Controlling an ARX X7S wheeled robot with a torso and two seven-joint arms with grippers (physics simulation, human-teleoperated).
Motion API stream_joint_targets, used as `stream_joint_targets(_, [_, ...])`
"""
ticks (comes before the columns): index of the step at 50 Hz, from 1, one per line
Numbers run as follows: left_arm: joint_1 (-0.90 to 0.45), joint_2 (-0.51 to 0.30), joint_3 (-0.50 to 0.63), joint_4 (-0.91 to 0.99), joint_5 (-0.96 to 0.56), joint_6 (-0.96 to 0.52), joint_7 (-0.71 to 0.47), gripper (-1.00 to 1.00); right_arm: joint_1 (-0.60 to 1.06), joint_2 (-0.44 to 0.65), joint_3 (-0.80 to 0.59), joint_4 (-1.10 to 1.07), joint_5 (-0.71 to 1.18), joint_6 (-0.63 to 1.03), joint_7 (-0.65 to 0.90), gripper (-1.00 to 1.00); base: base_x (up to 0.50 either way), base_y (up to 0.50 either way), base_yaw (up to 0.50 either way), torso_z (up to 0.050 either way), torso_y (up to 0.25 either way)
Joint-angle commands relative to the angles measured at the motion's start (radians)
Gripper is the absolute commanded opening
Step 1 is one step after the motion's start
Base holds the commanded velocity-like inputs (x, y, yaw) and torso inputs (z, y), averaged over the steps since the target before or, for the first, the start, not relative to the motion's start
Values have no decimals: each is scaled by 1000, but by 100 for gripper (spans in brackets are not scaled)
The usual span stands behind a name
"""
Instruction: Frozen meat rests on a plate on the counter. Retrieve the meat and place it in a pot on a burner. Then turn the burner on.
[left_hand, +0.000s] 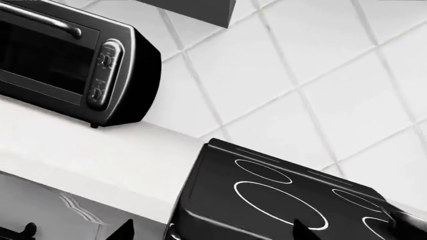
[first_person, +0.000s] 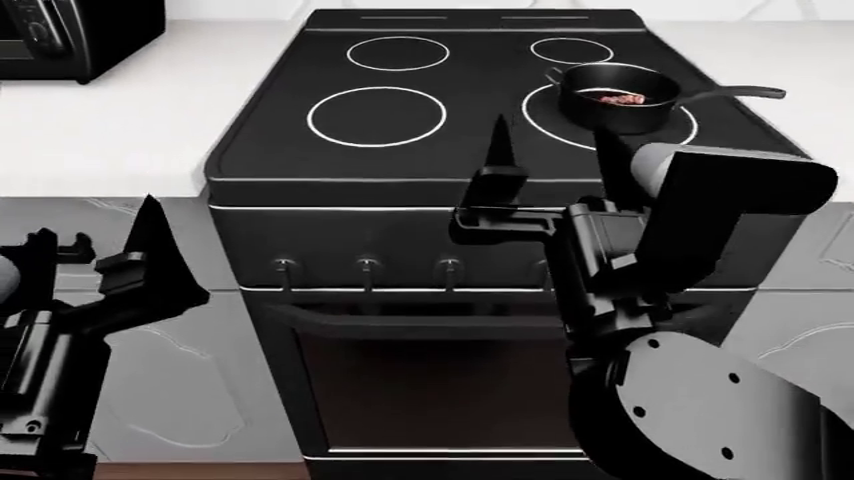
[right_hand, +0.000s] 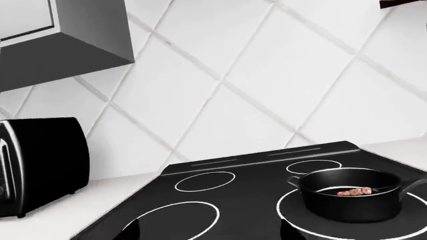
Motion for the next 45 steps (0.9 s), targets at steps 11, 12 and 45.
stream_joint_targets(11, [124,62,32,-8,197,112,88,100,-86,40,-52,5,-87,0,-10,100,0,0,0,-50,31])
stream_joint_targets(12, [124,62,34,-11,200,113,89,100,-90,42,-54,10,-93,-2,-13,100,0,0,0,-50,31])
stream_joint_targets(45, [124,76,72,-66,241,132,108,100,-142,43,-46,122,-89,-50,-73,100,0,0,0,-50,22])
